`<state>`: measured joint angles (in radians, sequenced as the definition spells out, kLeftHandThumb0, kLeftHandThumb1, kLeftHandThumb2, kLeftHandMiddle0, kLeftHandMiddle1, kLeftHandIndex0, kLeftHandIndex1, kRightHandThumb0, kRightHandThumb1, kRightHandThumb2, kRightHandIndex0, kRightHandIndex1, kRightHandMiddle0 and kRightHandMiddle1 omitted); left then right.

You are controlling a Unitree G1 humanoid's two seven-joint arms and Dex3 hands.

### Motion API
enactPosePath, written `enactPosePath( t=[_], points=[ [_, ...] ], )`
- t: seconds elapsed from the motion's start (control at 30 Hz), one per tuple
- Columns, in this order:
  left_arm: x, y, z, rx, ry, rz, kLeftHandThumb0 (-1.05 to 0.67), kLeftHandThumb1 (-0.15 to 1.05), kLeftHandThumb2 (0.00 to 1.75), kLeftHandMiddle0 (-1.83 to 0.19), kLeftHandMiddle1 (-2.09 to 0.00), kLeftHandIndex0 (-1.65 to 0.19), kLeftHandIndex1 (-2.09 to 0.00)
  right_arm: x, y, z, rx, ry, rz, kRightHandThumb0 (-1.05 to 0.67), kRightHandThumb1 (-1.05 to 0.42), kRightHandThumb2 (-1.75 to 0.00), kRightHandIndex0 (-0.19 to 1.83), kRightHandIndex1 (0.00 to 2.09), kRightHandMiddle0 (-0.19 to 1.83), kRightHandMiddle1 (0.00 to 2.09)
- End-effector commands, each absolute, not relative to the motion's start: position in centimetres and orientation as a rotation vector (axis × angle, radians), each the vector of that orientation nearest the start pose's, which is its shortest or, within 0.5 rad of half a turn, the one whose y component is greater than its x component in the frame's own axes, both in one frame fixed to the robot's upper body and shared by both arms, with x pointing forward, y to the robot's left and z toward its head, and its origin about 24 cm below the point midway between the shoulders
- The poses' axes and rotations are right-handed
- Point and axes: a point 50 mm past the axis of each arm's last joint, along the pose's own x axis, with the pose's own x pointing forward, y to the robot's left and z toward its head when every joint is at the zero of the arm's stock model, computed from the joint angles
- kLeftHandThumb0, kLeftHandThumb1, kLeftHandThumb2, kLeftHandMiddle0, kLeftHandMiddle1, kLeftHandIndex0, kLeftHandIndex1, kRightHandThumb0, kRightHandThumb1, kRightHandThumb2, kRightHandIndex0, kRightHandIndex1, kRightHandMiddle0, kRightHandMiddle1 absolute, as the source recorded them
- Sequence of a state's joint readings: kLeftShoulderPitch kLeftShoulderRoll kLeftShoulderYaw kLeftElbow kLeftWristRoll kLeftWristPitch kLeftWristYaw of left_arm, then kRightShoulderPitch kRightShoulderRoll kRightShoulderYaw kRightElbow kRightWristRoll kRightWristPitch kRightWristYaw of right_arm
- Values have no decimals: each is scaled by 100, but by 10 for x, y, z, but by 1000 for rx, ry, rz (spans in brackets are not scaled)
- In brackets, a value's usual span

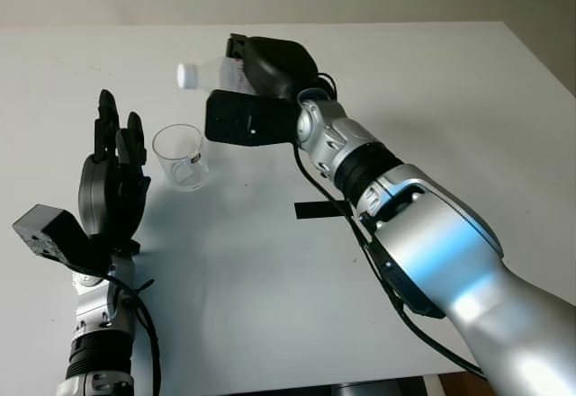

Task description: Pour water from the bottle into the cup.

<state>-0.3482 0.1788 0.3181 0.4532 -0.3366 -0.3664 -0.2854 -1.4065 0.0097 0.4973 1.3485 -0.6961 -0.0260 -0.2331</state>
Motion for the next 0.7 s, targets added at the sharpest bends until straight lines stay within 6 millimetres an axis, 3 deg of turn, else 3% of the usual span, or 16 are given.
enactPosePath(
  t=[0.0, 0.13, 0.27, 0.47, 0.67],
  points=[
    [300, 233, 67, -202, -305, 48, -85, 105, 58, 13, 0, 19, 0, 409, -1, 220, -1393, -461, 176, -28, -100, -6, 50, 209, 8, 165],
    [300, 232, 66, -203, -306, 49, -85, 105, 59, 14, 0, 19, 0, 408, 1, 218, -1488, -499, 176, -30, -99, -5, 47, 209, 15, 157],
    [300, 232, 65, -212, -304, 52, -85, 105, 57, 13, 0, 19, 0, 407, 2, 216, -1561, -551, 164, -32, -97, -5, 59, 209, 23, 149],
    [300, 233, 66, -219, -311, 57, -86, 105, 56, 13, 0, 19, 0, 407, 0, 214, -1696, -631, 130, -35, -97, -5, 66, 209, 24, 146],
    [301, 233, 67, -217, -313, 56, -86, 105, 57, 12, 0, 19, 0, 406, -2, 211, -1768, -689, 112, -38, -97, -5, 66, 209, 28, 129]
  ],
)
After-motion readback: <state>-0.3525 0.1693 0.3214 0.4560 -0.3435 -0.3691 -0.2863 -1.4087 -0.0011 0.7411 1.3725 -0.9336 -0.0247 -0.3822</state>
